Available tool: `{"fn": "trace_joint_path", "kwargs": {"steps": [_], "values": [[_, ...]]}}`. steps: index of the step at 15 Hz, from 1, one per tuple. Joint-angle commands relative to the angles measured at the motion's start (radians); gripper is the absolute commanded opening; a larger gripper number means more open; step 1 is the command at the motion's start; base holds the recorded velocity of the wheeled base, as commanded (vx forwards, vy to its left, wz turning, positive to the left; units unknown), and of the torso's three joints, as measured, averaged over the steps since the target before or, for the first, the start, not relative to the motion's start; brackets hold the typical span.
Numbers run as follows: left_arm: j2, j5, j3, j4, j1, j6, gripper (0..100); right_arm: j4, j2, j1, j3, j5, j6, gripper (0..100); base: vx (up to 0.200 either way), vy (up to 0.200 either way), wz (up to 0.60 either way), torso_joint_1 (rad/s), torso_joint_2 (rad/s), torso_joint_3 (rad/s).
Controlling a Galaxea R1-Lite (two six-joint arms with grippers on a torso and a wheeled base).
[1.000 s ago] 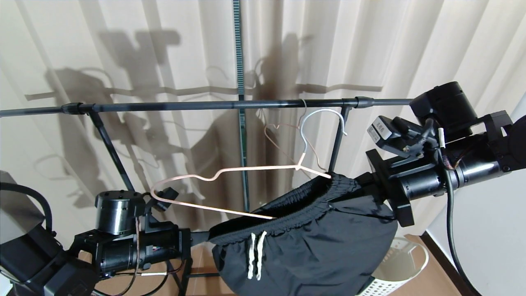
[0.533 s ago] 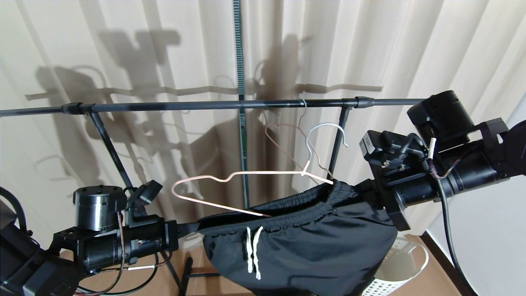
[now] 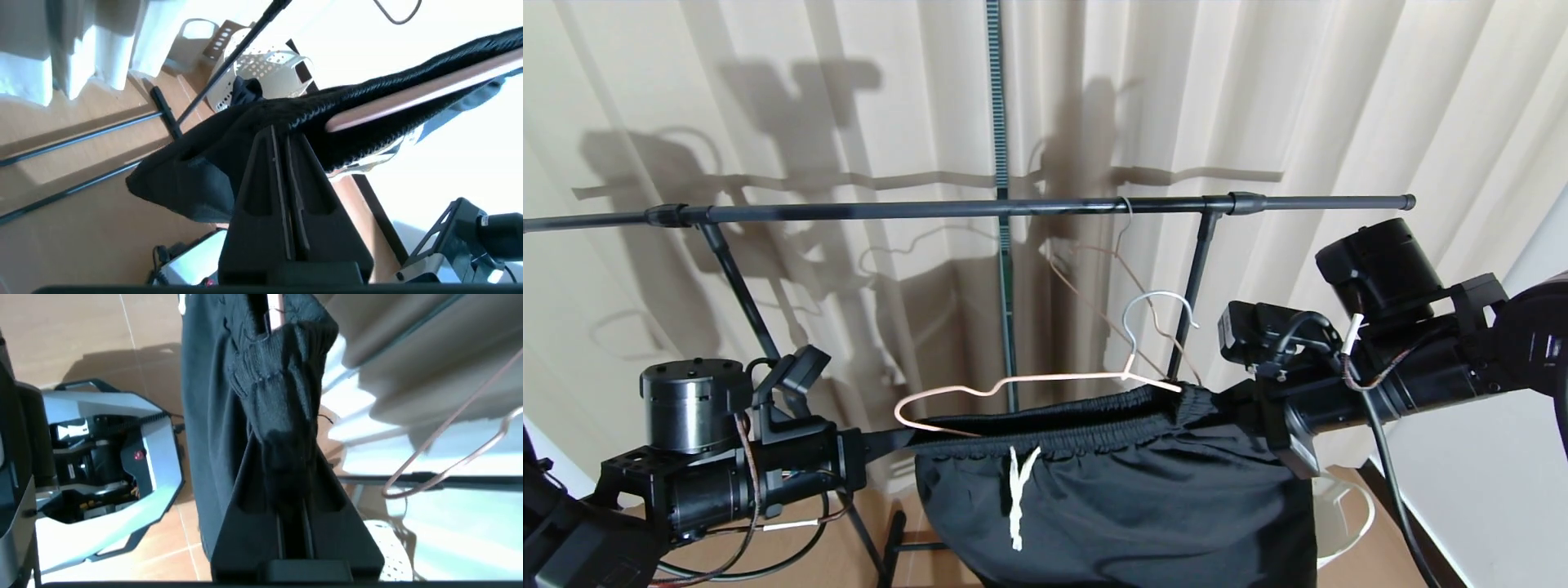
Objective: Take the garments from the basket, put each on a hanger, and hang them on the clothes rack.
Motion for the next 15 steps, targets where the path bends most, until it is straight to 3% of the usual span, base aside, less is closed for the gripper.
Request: {"fn": "trace_joint_path", "kwargs": {"steps": [1, 15], "values": [[-0.026, 0.000, 0.001, -0.001, 0.001, 0.001, 0, 0.001, 0.009, 0.002, 0.013, -0.005, -0.001, 0, 0.000, 0.000, 0.00, 0.000, 0.00, 0.000], [-0.055, 0.000, -0.005, -0.001, 0.039, 0.007, 0, -0.001, -0.016, 0.005, 0.085, -0.124, -0.001, 0, 0.000, 0.000, 0.00, 0.000, 0.00, 0.000]]}}
